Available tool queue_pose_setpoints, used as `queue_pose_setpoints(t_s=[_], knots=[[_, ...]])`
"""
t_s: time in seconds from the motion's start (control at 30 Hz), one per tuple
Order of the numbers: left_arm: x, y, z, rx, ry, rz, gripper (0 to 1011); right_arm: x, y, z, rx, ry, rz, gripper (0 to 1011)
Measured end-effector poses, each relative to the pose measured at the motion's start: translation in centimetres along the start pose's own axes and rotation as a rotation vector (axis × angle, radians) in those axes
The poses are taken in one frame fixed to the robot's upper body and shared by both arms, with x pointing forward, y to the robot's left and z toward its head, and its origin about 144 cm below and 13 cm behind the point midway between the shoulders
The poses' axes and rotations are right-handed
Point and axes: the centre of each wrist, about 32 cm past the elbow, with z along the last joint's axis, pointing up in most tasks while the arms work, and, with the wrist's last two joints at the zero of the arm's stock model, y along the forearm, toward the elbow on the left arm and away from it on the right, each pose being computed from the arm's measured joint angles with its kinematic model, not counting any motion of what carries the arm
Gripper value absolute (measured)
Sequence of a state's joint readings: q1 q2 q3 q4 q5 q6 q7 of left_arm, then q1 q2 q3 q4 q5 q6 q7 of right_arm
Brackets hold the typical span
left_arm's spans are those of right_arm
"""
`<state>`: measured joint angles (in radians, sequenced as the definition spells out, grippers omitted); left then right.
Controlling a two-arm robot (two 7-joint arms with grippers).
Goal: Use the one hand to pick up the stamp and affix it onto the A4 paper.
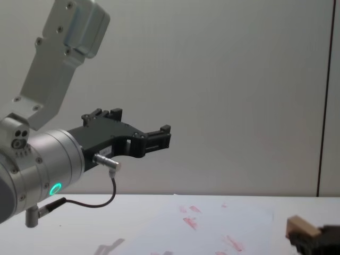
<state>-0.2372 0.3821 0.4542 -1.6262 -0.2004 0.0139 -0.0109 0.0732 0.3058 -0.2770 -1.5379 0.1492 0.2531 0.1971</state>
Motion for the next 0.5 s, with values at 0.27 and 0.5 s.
queue_pose_setpoints(t_s=[0.27,0.5], knots=[[0.0,0.0,0.0,0.0,0.0,0.0,1003,-0.2,0.4,2.1,0.097,0.013,0.004,221],[0.0,0.0,0.0,0.0,0.0,0.0,1002,-0.4,2.1,4.0,0.152,0.027,0.02,221]])
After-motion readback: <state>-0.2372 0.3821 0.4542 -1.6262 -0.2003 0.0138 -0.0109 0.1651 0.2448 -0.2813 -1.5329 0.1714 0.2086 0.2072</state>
